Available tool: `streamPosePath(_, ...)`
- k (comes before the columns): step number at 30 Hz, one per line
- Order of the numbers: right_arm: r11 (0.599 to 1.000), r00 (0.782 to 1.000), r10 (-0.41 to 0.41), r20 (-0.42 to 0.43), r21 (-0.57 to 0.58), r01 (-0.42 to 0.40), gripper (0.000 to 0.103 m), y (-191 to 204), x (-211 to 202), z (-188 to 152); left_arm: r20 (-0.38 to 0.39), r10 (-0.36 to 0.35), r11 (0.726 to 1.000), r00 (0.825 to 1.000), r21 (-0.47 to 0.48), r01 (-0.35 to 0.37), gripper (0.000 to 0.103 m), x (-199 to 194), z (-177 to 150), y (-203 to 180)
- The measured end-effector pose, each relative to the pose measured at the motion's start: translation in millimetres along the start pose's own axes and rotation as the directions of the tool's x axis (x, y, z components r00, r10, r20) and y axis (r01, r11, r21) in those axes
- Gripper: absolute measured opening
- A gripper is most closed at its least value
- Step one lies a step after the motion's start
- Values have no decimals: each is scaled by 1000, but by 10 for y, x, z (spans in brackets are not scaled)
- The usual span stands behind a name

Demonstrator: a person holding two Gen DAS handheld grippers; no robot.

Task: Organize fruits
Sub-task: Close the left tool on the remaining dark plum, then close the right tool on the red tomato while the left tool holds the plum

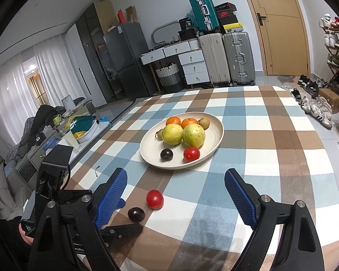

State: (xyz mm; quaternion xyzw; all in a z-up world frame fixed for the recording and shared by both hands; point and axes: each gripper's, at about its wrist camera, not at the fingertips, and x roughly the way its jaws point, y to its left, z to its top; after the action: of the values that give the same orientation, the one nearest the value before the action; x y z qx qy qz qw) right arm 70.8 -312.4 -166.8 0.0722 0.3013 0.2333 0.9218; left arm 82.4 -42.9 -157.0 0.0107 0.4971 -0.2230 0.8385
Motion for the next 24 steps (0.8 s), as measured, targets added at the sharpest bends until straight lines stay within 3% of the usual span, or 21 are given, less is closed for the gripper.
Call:
streamPosePath(4, 1000, 1000, 1, 0, 0, -1, 90, -1, 0, 0, -4, -40, 999, 999, 1, 40, 29, 5, -2, -8)
streamPosePath(7, 1000, 1000, -1, 0, 1, 1, 90, -5, -4, -4, -1, -44, 999, 999, 4, 44, 21, 8, -11, -6)
streamPosePath(12, 1000, 1000, 0, -5, 2, 0, 90, -25, -11, -44, 6, -81, 997, 997, -18, 81, 21, -18, -9, 51)
streamPosePath(20, 1000, 1000, 3, -23, 2, -3, 90, 4, 29, -84, 49, -54, 998, 997, -18, 55, 21, -161, -10, 149)
streamPosePath(24, 1000, 999, 1, -55, 2, -1, 90, 39, 113, -99, 65, -54, 996, 996, -67, 58, 21, -220, -5, 310)
